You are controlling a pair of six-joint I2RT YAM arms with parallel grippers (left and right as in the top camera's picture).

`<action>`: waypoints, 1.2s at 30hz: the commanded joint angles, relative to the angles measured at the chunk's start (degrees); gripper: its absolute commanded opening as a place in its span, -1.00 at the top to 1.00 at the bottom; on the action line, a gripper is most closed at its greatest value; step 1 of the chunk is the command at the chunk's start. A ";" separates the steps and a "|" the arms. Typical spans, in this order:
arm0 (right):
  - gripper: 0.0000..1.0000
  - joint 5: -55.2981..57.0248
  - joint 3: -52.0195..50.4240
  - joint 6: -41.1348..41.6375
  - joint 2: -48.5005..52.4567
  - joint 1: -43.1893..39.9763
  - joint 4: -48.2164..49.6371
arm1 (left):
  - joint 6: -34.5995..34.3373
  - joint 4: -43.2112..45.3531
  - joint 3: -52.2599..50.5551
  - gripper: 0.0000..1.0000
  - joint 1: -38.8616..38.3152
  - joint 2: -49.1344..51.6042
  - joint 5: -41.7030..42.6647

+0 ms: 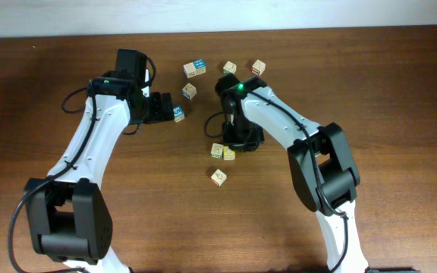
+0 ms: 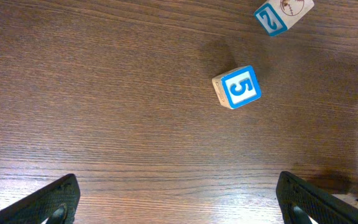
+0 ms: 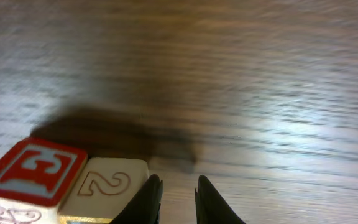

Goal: Rotate 4 blocks

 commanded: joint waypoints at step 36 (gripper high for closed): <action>0.92 -5.46 -9.92 3.87 -7.61 6.78 2.60 | -0.39 -0.07 0.76 -0.98 -0.17 0.74 -0.37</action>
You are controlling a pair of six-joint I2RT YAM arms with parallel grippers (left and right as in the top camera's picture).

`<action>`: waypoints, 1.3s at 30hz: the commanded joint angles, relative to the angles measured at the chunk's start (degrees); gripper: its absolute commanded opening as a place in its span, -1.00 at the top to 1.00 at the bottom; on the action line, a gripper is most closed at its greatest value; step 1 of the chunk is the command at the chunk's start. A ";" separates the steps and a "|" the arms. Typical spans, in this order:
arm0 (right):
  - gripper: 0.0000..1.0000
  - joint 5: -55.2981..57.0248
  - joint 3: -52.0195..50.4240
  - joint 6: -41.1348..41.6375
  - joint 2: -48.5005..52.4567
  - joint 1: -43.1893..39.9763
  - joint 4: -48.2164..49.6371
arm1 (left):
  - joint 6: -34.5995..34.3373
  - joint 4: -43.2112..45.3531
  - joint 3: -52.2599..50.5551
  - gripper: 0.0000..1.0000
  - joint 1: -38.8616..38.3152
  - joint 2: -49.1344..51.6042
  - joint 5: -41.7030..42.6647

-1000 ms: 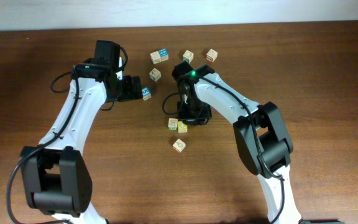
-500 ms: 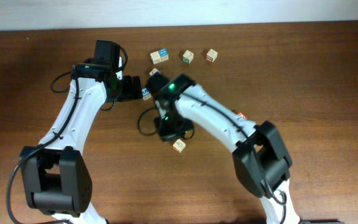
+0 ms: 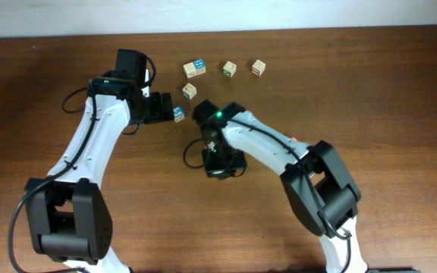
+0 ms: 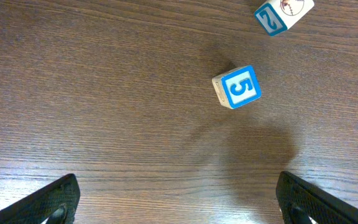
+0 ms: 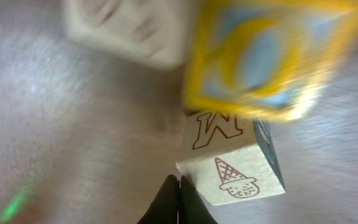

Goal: Rotate 4 blocks

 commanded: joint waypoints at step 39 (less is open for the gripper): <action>0.88 3.50 0.24 -7.28 -0.55 -7.34 -1.14 | -0.37 -0.07 0.76 -0.98 -0.13 0.74 -0.37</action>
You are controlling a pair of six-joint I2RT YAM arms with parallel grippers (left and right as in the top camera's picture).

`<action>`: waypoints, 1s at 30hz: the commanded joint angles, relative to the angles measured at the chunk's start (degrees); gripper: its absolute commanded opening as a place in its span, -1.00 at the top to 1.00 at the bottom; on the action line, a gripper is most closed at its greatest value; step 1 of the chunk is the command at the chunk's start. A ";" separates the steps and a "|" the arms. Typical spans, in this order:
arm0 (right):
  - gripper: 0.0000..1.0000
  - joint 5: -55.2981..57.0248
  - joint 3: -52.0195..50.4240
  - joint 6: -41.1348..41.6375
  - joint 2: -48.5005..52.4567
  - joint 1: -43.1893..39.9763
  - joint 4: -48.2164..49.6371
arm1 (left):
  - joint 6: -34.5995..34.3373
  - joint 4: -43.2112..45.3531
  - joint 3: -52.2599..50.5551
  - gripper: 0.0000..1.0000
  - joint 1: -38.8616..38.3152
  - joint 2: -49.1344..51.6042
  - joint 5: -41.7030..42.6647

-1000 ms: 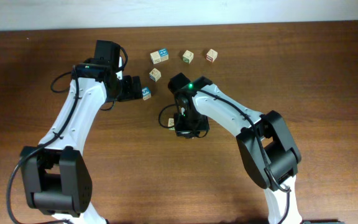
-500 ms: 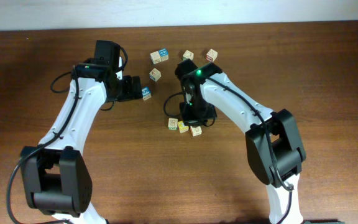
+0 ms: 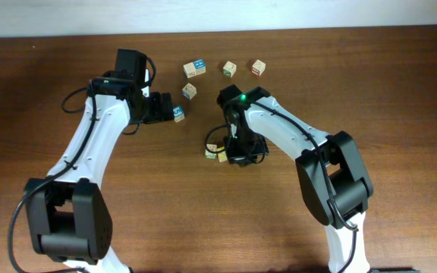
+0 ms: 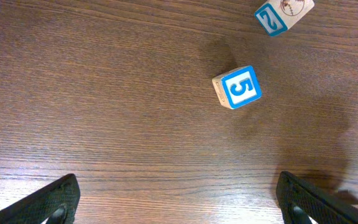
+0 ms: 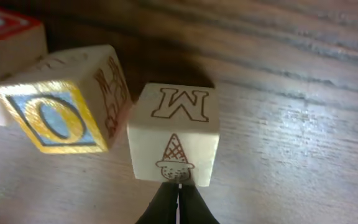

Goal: Rotate 4 blocks

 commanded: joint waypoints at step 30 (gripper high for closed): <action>0.83 -1.25 5.92 0.96 3.85 0.09 -1.09 | -0.37 -0.07 0.76 -0.98 -0.17 0.74 -0.37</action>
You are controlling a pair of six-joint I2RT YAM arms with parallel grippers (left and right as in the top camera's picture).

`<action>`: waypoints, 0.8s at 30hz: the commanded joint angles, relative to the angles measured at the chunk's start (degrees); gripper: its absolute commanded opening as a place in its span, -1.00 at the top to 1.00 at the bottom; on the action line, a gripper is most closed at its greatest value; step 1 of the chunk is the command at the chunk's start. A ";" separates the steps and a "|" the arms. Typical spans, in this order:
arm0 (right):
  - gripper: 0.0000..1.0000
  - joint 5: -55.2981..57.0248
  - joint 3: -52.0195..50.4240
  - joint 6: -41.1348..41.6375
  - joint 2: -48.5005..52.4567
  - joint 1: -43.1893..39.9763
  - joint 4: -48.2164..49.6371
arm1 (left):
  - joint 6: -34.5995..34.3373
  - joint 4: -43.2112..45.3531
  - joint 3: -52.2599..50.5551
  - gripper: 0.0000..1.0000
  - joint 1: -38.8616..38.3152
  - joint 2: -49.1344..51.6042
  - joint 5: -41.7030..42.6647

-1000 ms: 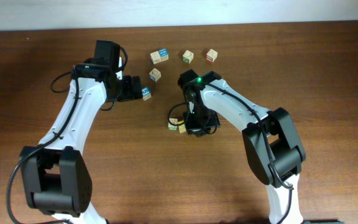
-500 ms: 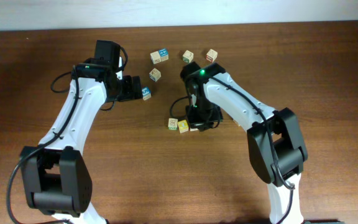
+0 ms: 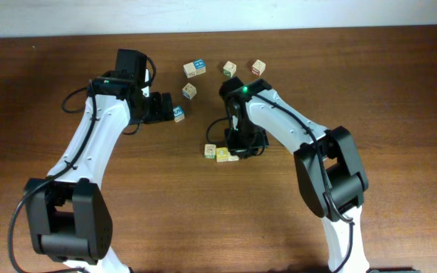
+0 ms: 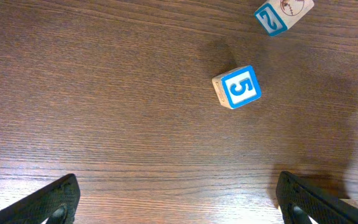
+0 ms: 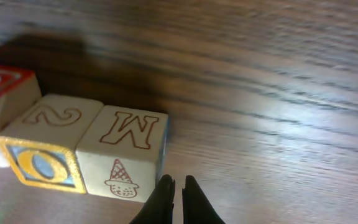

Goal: Rotate 4 blocks

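Observation:
In the right wrist view three blocks touch in a row: a red-topped block, a yellow block with 2 on top and a pale M block with an ice-cream cone. My right gripper is shut with nothing in it, just right of the M block. Overhead, that row lies beside the right gripper. My left gripper is wide open over bare wood, short of the blue 5 block.
A blue 2 block lies beyond the 5 block. Overhead, several more blocks sit at the back: one with a blue side, one below it, and two further right.
The M block, skewed and slightly apart from the yellow block before, now sits flush in line with it. My right gripper has come off its front face and is at its right side.
First the right gripper stood shut beside the red and yellow blocks, with the M block lying alone nearer the front. Then it was at the M block. Then the M block lay by the yellow one, and now it sits squared in the row. The left arm stayed still.

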 commanded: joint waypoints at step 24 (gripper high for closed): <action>0.92 -3.43 9.77 2.84 6.19 5.42 19.23 | -0.37 -0.07 0.76 -0.98 -0.17 0.74 -0.39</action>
